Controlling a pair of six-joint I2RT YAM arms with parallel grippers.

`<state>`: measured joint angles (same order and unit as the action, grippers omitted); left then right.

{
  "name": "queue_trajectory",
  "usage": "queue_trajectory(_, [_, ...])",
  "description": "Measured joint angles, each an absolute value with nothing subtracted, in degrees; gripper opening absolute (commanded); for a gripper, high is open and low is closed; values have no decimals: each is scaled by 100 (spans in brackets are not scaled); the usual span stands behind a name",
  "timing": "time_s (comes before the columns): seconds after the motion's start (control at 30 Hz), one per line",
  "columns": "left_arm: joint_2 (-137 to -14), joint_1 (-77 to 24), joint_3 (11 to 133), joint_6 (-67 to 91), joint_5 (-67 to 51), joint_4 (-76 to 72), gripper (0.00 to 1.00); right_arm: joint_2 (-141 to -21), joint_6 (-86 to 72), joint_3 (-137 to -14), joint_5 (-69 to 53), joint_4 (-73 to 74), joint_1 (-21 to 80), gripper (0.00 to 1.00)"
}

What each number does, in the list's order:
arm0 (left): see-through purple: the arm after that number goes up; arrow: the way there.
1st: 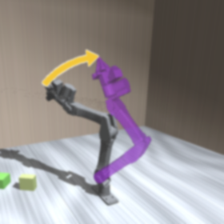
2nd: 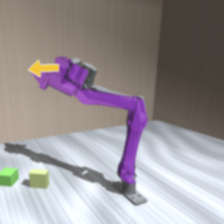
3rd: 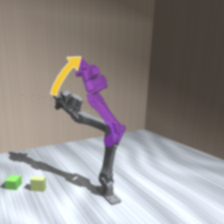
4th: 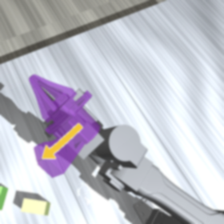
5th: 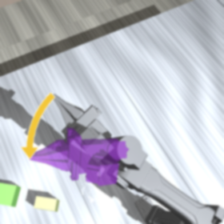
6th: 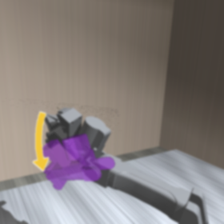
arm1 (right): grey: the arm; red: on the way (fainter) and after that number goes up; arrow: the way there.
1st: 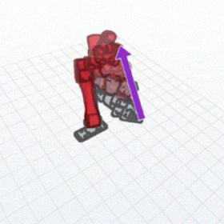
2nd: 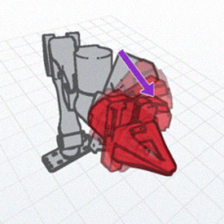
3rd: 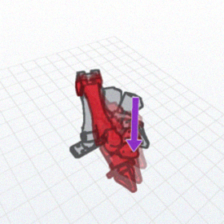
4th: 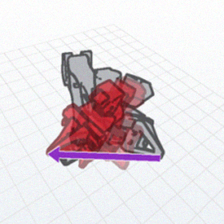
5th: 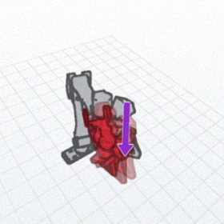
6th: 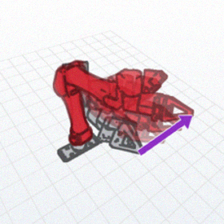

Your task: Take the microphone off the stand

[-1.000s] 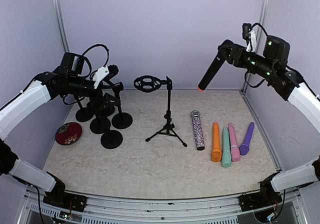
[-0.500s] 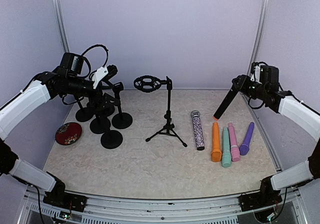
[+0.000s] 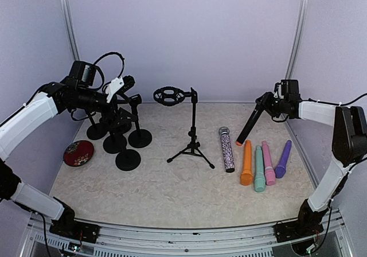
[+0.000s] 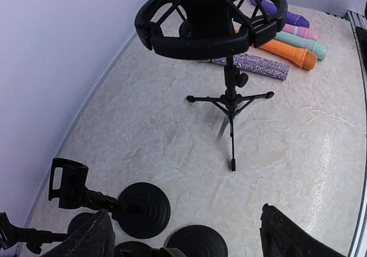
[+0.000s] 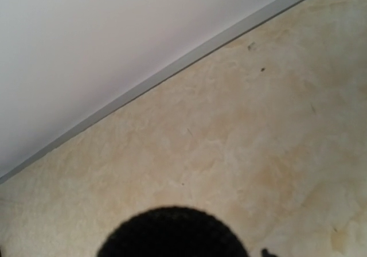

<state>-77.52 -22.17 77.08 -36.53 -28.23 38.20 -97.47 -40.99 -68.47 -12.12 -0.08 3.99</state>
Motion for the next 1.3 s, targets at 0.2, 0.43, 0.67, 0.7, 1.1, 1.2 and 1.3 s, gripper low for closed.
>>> queue_trajectory(0.2, [-7752,-2206,7660,-3680,-2823,3817,85,-10357,-3782,-7695,-1402,541,399,2])
queue_trajectory(0.43, [-7752,-2204,7651,-3697,-2823,3815,85,-10860,-3070,-8558,-1363,1544,480,2])
queue_trajectory(0.67, [-7752,-2204,7631,-3699,-2823,3813,84,-10973,-2700,-8641,-1372,2001,674,2])
queue_trajectory(0.7, [-7752,-2204,7625,-3708,-2823,3815,84,-10995,-2683,-8637,-1393,2036,711,2])
queue_trajectory(1.1, [-7675,-2204,7570,-3776,-2818,3813,84,-11021,-3277,-7642,-1712,1833,1142,0])
queue_trajectory(1.2, [-7640,-2204,7550,-3785,-2818,3815,84,-10938,-3498,-7155,-1715,1741,1208,6])
queue_trajectory(1.3, [-7636,-2204,7544,-3785,-2818,3813,85,-10847,-3662,-6805,-1664,1691,1299,19])
